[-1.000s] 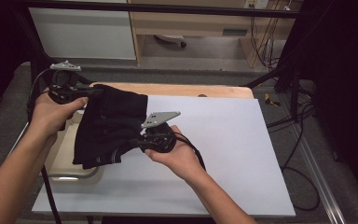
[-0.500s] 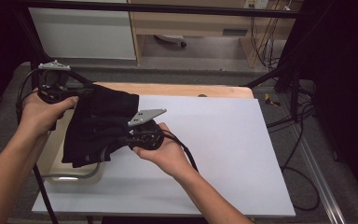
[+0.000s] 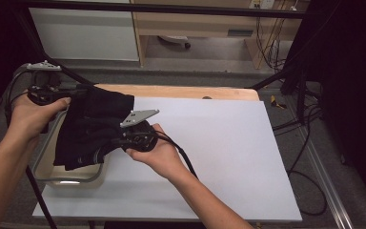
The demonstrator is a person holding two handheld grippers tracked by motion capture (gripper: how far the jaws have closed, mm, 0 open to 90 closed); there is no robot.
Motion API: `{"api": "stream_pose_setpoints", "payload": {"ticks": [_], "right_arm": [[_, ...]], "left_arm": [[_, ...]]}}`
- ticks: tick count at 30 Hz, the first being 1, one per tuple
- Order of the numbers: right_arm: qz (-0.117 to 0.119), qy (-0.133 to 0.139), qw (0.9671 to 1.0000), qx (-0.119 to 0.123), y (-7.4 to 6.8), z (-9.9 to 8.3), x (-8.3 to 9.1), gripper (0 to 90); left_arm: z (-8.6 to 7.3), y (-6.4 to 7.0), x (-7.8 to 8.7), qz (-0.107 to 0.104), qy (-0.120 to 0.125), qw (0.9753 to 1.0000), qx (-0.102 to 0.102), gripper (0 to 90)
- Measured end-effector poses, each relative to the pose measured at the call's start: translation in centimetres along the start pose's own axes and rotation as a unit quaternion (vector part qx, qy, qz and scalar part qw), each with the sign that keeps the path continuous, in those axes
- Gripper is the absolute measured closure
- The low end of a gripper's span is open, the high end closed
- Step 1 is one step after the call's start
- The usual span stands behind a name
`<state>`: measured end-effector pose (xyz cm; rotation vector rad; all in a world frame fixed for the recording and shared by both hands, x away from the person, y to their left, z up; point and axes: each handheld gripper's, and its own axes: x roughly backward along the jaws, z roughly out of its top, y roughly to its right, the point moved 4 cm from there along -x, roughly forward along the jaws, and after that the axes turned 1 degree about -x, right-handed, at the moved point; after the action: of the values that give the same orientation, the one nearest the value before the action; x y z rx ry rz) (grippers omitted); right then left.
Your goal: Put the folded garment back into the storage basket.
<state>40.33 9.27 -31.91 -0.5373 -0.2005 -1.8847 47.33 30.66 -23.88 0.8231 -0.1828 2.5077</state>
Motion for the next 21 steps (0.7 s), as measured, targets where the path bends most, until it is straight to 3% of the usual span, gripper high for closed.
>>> {"api": "stream_pose_setpoints", "payload": {"ticks": [21], "right_arm": [[0.011,0.008,0.9999,-0.001,-0.4,0.4,-3.2,83.0]], "left_arm": [[-0.8,-1.9,0.8,0.02,-0.005,0.9998,0.001,80.5]]}}
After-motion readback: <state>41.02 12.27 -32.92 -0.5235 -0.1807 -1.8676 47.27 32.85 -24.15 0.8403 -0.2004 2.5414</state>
